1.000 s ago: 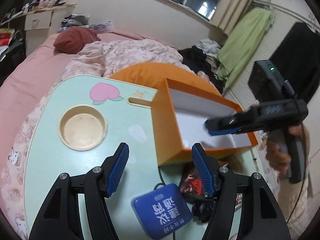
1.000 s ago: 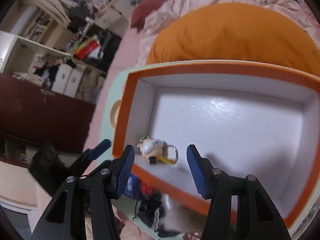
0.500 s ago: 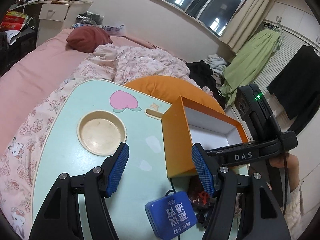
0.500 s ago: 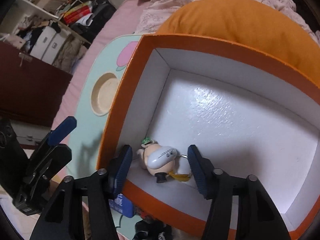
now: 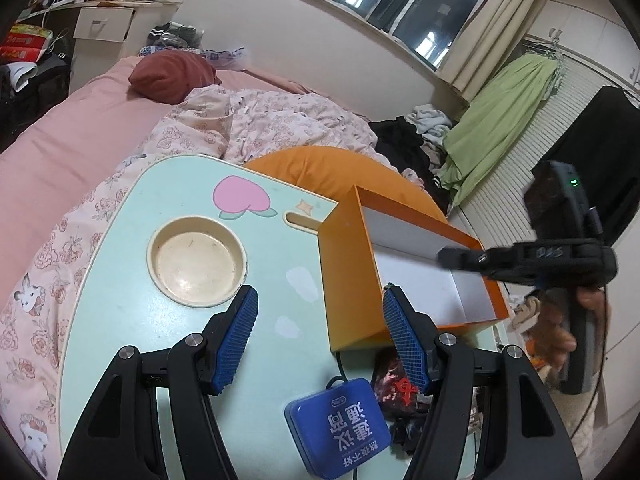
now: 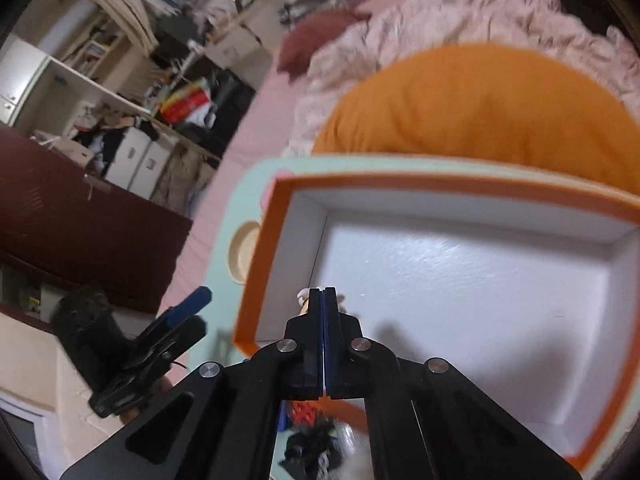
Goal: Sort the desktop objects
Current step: 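Reach into the box and grasp the white figurine keychain with the right gripper, then lift the white figurine out of the box and set it on the table with the right gripper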
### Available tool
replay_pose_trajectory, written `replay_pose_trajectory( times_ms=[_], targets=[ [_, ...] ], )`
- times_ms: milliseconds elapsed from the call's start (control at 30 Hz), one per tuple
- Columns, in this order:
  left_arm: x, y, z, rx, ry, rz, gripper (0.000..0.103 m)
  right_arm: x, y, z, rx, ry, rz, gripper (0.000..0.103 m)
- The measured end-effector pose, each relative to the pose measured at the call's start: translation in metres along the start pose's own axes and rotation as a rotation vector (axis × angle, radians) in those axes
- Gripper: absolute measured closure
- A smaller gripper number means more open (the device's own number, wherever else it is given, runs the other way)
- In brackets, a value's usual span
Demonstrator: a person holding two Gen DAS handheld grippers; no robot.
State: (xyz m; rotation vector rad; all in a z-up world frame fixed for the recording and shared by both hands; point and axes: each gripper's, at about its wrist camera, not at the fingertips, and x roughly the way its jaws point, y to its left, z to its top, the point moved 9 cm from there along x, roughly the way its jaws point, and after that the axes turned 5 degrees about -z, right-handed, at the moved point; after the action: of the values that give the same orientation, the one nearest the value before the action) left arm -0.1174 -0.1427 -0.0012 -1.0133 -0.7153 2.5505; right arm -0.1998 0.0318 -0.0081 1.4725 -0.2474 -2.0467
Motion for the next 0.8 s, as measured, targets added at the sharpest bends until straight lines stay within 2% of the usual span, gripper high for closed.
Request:
replay_pose_trajectory(
  times_ms=[33, 67, 100, 133, 167, 267, 333, 367, 400, 467, 567, 700, 800],
  targets=[
    [0.002, 0.000, -0.001, 0.000, 0.004, 0.001, 0.037, 0.002, 0.004, 0.001, -0.007, 0.000, -0.012, 0.097],
    [0.003, -0.001, -0.002, 0.001, 0.008, 0.002, 0.037, 0.004, 0.006, 0.001, -0.020, 0.016, -0.026, 0.079],
    [0.005, -0.001, -0.003, 0.002, 0.014, 0.002, 0.037, 0.009, 0.009, 0.000, -0.018, 0.030, -0.035, 0.045],
    [0.007, -0.001, -0.004, 0.003, 0.019, 0.000, 0.037, 0.013, 0.011, -0.002, -0.018, 0.035, -0.037, 0.033],
    [0.008, -0.002, -0.005, 0.006, 0.024, -0.004, 0.037, 0.018, 0.011, -0.006, -0.026, 0.040, -0.044, 0.030],
    [0.010, -0.005, -0.007, 0.009, 0.033, -0.010, 0.037, 0.049, 0.012, -0.022, -0.052, 0.112, -0.102, 0.033],
    [0.009, -0.006, -0.006, 0.009, 0.030, -0.010, 0.037, 0.071, 0.012, -0.034, -0.069, 0.169, -0.129, 0.047],
    [0.009, -0.006, -0.006, 0.009, 0.029, -0.011, 0.037, 0.084, 0.012, -0.040, -0.093, 0.206, -0.163, 0.057],
    [0.008, -0.006, -0.005, 0.008, 0.027, -0.012, 0.037, 0.083, 0.014, -0.037, -0.128, 0.168, -0.178, 0.063],
    [0.007, -0.005, -0.005, 0.005, 0.024, -0.011, 0.037, 0.083, 0.014, -0.037, -0.185, 0.146, -0.253, 0.068],
    [0.006, -0.003, -0.004, 0.002, 0.021, -0.010, 0.037, 0.076, 0.008, -0.036, -0.168, 0.120, -0.265, 0.069],
    [0.004, -0.005, -0.005, 0.001, 0.019, -0.013, 0.037, 0.048, -0.004, -0.026, -0.088, 0.011, -0.154, 0.069],
    [0.002, -0.011, -0.006, 0.013, 0.016, -0.017, 0.037, -0.001, -0.007, -0.026, -0.059, -0.090, -0.085, 0.069]
  ],
)
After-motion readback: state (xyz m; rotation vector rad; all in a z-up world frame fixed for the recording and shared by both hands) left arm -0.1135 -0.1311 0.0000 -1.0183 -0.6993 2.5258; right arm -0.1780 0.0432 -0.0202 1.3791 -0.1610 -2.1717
